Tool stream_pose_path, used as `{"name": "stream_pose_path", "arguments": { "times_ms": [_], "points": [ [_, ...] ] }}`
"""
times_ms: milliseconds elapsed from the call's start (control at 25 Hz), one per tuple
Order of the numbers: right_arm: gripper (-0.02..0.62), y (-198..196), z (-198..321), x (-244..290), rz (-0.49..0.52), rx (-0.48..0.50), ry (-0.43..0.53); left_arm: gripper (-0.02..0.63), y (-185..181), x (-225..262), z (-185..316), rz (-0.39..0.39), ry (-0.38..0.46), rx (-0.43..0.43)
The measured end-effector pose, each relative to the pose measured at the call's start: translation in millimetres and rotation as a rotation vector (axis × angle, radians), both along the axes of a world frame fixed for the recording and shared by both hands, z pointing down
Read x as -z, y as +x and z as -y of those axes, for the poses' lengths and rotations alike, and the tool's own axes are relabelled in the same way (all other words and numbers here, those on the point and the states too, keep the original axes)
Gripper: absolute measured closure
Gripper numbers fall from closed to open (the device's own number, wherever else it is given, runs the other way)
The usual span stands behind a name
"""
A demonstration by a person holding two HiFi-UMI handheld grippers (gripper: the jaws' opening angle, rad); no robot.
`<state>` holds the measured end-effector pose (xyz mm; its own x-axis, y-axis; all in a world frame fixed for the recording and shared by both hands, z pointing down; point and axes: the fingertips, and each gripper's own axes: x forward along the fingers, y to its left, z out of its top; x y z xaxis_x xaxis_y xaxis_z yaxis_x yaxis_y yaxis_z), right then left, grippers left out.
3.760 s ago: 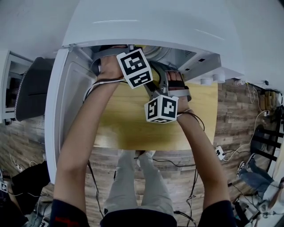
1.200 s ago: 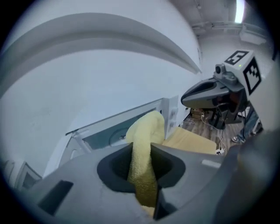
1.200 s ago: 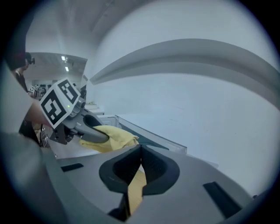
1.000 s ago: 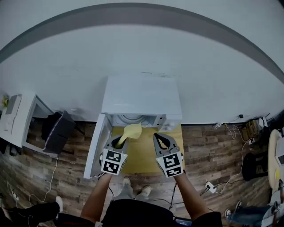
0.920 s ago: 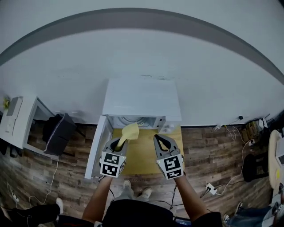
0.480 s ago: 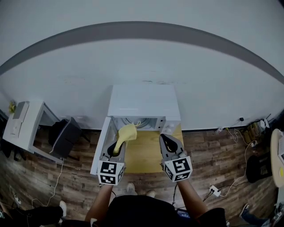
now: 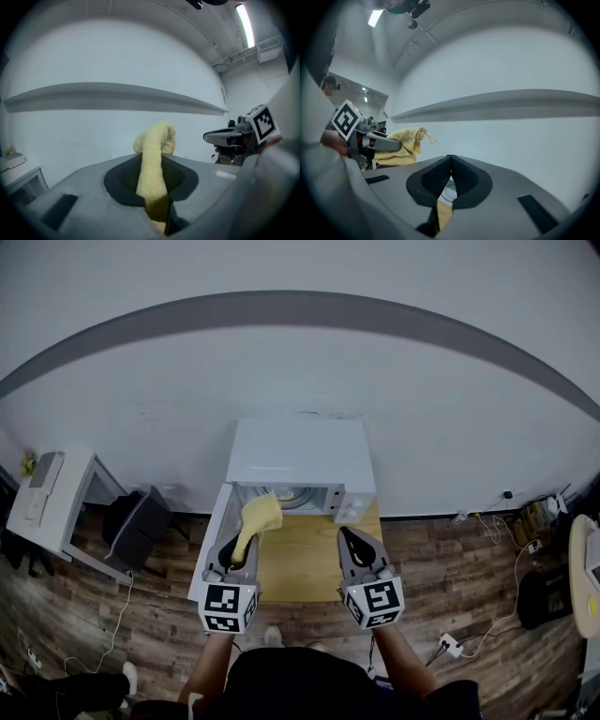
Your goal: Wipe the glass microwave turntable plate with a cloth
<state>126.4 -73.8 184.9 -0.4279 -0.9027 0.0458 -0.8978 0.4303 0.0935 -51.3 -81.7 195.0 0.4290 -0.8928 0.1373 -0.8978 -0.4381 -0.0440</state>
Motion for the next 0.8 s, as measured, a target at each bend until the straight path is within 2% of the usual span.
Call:
{"name": "stream_pose_path", "arguments": {
  "times_ms": [560,800],
  "points": [
    [0.586,-1.9,0.3,3.0,-0.027,-0.005,0.032,0.546,10.4,7.2,-9.8,0.004,0.041,-0.025],
    [0.586,0.2,-1.9,5.3,-0.021,-0.023,0.043,0.546,8.1,12.0,-12.9,-0.034,0.044,-0.037]
  ]
}}
